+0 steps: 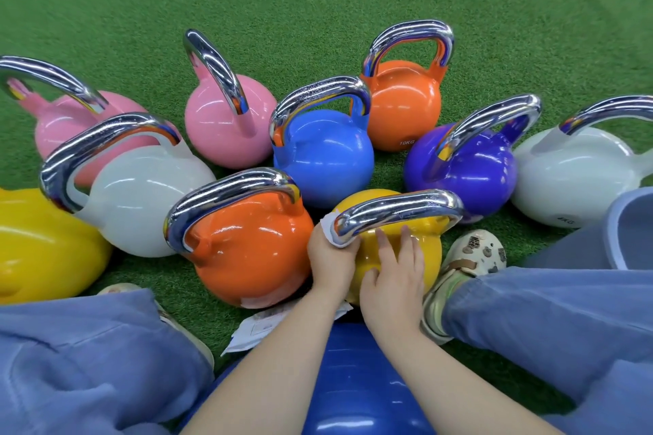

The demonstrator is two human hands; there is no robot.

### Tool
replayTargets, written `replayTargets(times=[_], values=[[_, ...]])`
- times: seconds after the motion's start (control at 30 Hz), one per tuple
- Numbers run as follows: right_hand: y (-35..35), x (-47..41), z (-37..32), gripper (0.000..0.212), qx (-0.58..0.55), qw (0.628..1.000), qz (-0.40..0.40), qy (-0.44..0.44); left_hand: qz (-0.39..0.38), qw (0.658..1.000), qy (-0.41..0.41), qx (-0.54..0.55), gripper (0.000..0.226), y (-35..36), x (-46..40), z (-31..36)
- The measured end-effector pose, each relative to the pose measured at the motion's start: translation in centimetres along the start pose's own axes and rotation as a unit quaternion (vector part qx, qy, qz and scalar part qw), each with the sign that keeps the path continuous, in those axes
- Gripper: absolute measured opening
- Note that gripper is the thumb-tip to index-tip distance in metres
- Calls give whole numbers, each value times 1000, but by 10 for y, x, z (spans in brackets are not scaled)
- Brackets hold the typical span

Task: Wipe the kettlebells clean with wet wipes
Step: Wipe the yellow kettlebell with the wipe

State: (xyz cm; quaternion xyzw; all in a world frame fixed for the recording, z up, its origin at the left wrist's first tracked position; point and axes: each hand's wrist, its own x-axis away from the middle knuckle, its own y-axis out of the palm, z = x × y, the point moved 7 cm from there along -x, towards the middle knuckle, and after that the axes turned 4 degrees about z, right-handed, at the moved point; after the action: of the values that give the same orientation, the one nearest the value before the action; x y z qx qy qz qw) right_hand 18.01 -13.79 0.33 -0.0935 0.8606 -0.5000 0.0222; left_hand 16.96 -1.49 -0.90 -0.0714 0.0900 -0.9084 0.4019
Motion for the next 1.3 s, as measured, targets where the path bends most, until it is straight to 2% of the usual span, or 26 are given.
replayTargets(times=[0.07,0.13,0.2,0.23,0.33,0.43,0.5,0.57,0.63,0.67,0.7,0.77,0.83,0.9,0.97,1.03,1.13,1.23,1.3], values=[[-2,-1,1,59,-13,1000,6,-6,101,994,-31,33,38,2,7,1],[-4,-4,5,57,-28,1000,0,-1,173,980,-86,50,25,4,10,0],[-7,-7,6,55,-43,999,5,2,182,977,-102,40,20,5,8,-6],[-8,-7,6,55,-46,999,8,-3,161,983,-87,32,20,5,5,-9],[-4,-3,5,59,-25,999,2,-26,44,998,-44,27,19,6,-2,-14],[-2,-1,6,60,-17,999,5,-30,-103,994,-24,14,22,7,-10,-8],[-2,-1,4,60,-20,999,5,-28,-244,968,-52,-4,25,12,-14,-1],[-2,-1,4,59,-18,999,4,-29,-365,926,-58,-73,26,13,-19,8],[-2,-1,4,59,-18,999,2,-33,-446,882,-23,-151,32,13,-22,18],[-3,-1,5,59,-18,999,1,-35,-460,872,-13,-168,35,13,-23,21],[-2,-1,5,59,-20,999,0,-36,-455,874,-11,-167,36,13,-24,21],[-2,-1,5,59,-24,999,-1,-36,-392,911,-19,-125,35,12,-23,18],[-2,-1,5,59,-26,999,0,-33,-269,961,-42,-49,35,8,-17,9],[-2,-1,4,59,-30,999,6,-28,-111,992,-52,26,33,4,-6,1],[-3,-1,4,58,-31,999,6,-27,20,998,-34,44,30,2,3,-2],[-3,-1,4,59,-27,999,-7,-33,92,994,-27,45,32,3,7,-6],[-5,-1,6,60,-32,999,-14,-40,115,991,-19,65,48,2,12,-7],[-5,-1,6,59,-40,998,-11,-44,68,995,-10,67,41,-2,22,-10],[-4,0,6,58,-46,998,-7,-41,36,999,-19,16,34,-4,28,-17]])
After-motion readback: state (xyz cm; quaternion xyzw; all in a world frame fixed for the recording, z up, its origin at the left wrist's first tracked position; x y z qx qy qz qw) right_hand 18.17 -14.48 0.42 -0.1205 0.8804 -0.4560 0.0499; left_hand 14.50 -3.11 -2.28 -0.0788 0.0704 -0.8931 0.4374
